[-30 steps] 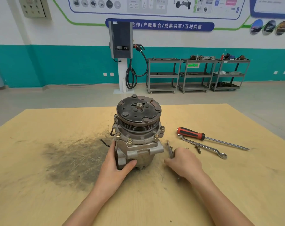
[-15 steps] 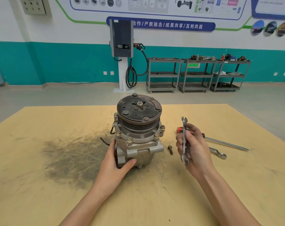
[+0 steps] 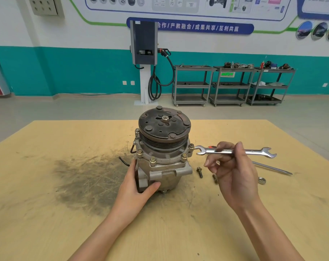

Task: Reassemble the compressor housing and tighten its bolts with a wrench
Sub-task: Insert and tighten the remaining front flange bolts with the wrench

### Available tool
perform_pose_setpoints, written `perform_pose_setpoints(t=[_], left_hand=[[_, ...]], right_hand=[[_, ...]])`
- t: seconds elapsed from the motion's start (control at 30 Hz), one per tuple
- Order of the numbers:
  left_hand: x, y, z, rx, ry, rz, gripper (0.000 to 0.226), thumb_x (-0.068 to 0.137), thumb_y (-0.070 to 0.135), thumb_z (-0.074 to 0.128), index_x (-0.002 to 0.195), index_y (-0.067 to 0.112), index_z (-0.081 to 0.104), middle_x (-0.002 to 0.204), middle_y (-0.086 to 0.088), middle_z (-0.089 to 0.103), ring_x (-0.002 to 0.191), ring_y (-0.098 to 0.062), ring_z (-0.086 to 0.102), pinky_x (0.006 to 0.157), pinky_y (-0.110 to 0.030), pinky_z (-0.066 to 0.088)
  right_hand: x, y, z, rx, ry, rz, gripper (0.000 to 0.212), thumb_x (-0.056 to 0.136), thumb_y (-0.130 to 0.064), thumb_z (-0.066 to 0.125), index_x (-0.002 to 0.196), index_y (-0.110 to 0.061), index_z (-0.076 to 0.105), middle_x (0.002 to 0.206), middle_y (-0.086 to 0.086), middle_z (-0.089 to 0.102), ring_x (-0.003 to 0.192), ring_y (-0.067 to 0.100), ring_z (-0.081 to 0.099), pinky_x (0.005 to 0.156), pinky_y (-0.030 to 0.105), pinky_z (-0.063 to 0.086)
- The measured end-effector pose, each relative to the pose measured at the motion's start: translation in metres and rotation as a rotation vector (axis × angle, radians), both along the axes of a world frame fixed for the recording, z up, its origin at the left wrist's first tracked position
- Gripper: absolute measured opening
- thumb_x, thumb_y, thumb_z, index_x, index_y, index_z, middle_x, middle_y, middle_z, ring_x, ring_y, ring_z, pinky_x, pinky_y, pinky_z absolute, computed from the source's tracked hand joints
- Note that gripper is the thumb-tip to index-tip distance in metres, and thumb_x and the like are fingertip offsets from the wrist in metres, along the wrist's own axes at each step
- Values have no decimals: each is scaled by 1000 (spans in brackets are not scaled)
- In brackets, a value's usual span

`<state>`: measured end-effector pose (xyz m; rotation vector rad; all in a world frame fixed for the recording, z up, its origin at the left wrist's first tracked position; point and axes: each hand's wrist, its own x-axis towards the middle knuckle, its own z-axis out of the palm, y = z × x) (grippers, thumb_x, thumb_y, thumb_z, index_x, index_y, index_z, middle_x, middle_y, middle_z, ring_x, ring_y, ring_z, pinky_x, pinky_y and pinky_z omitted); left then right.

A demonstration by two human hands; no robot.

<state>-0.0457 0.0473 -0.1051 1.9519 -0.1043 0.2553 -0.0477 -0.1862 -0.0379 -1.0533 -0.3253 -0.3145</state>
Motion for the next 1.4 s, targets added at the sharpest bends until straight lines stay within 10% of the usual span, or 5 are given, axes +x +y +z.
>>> perform_pose_setpoints(t=[0.73, 0.97, 1.4], left_hand=[[4, 1, -7, -18, -16, 3, 80, 82, 31, 79, 149, 32, 34, 131, 30, 56, 123, 13, 50, 93, 2, 35], [5, 2, -7, -18, -9, 1, 84, 82, 34, 79, 152, 29, 33, 132, 30, 56, 125, 10, 51, 106, -19, 40], [8, 3, -10, -5, 0, 14, 85, 82, 32, 80, 152, 28, 33, 130, 30, 57, 122, 15, 49, 92, 2, 35]], right_hand=[[-1, 12, -4, -164, 31, 86, 45, 90, -54, 42, 90, -13, 61, 65, 16, 64, 56, 19, 50, 51, 25, 40], [-9, 28, -12, -195, -73, -157, 35, 100, -32, 31, 88, -13, 57, 55, 12, 61, 47, 16, 47, 47, 20, 39], [4, 21, -7, -51, 127, 116, 34, 96, -41, 38, 92, -11, 55, 59, 12, 58, 46, 16, 46, 44, 22, 37]])
